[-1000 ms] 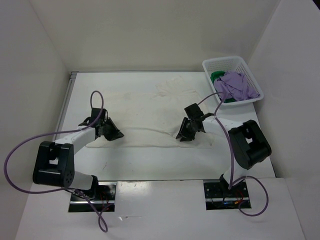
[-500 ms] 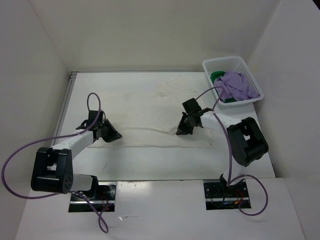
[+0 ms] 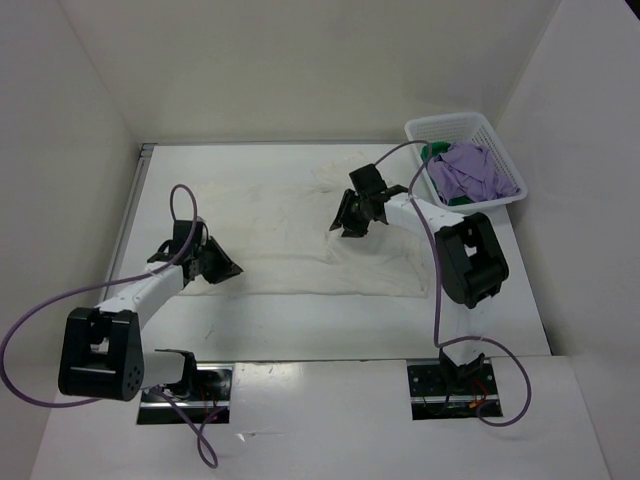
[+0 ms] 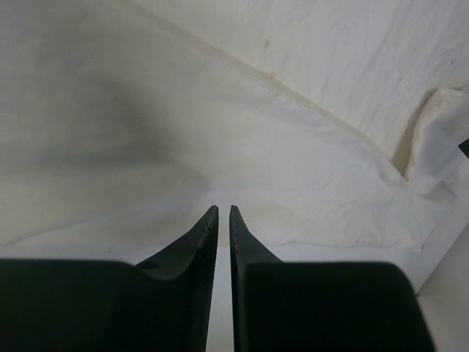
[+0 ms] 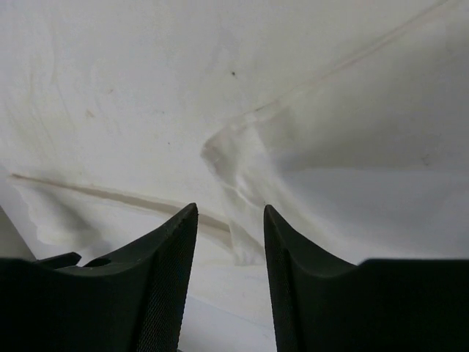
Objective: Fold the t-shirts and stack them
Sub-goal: Fold the flattened tshirt in 1/3 of the way
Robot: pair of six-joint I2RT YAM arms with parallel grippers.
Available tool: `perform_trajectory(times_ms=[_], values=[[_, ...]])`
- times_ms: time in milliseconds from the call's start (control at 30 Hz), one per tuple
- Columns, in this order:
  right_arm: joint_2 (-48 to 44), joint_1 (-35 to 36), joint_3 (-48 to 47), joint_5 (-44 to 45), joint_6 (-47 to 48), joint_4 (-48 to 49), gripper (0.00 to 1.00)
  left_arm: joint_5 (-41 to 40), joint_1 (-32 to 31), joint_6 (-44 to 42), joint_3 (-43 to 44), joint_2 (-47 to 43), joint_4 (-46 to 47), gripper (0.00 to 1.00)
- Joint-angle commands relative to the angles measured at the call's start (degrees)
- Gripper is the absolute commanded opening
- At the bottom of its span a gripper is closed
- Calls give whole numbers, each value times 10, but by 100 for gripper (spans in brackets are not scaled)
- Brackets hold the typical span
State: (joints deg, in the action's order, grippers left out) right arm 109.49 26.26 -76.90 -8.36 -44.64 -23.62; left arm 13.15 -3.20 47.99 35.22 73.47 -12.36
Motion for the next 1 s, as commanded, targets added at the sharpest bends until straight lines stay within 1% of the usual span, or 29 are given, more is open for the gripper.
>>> perform_trajectory(times_ms=[0, 33, 67, 100, 133, 167, 200, 233, 267, 367, 433, 467, 500, 533, 633, 667, 700, 733, 800, 833, 900, 967], values=[[-63, 5, 10, 16, -1, 23, 47, -8, 3, -17, 26, -32, -9, 17], [-86, 5, 19, 16, -1, 23, 47, -8, 3, -22, 32, -32, -15, 17], [-97, 5, 47, 16, -1, 23, 45, -8, 3, -22, 32, -37, -21, 17], [-122, 11, 87, 1, -1, 23, 38, -8, -13, -28, 37, -37, -21, 17], [-132, 11, 87, 1, -9, 23, 33, -8, -13, -28, 37, -37, -21, 17], [-139, 26, 124, -8, -9, 23, 28, -8, -32, -28, 37, -37, -21, 17], [-146, 35, 140, -8, -22, 28, 17, -8, -43, -23, 37, -30, -21, 17], [-146, 50, 169, -8, -27, 37, 13, -8, -64, -17, 37, -19, -15, 17], [-146, 50, 180, -8, -33, 43, 12, -8, -72, -17, 37, -3, -15, 17], [-120, 56, 168, -13, -33, 49, 10, 3, -79, -10, 37, 32, 5, 17], [-105, 56, 139, -8, -17, 25, 10, 3, -79, -10, 44, 46, 5, 18], [-98, 63, 139, -8, -17, 6, 10, 3, -79, -10, 50, 56, 5, 18], [-98, 72, 139, 0, -17, 6, 10, 3, -67, -10, 45, 56, 5, 18], [-98, 72, 152, 0, -22, 6, 10, 26, -58, -10, 37, 62, 5, 18], [-104, 86, 202, 0, -38, 24, 10, 33, -20, -10, -7, 62, 10, 18], [-104, 86, 211, 0, -38, 30, 10, 43, -8, 4, -19, 62, 5, 18], [-98, 86, 216, 0, -38, 30, 10, 59, 29, 10, -33, 70, 5, 18], [-98, 86, 221, 6, -38, 31, 9, 94, 48, 16, -58, 76, 12, 18], [-98, 86, 230, 6, -38, 24, 9, 102, 72, 16, -65, 76, 1, 18], [-105, 92, 243, 11, -38, 23, 8, 102, 85, 21, -70, 61, -16, 18], [-114, 97, 262, 12, -38, 18, 8, 97, 91, 30, -70, 40, -37, 18], [-122, 102, 274, 12, -38, 10, 8, 97, 91, 42, -77, -1, -68, 18]])
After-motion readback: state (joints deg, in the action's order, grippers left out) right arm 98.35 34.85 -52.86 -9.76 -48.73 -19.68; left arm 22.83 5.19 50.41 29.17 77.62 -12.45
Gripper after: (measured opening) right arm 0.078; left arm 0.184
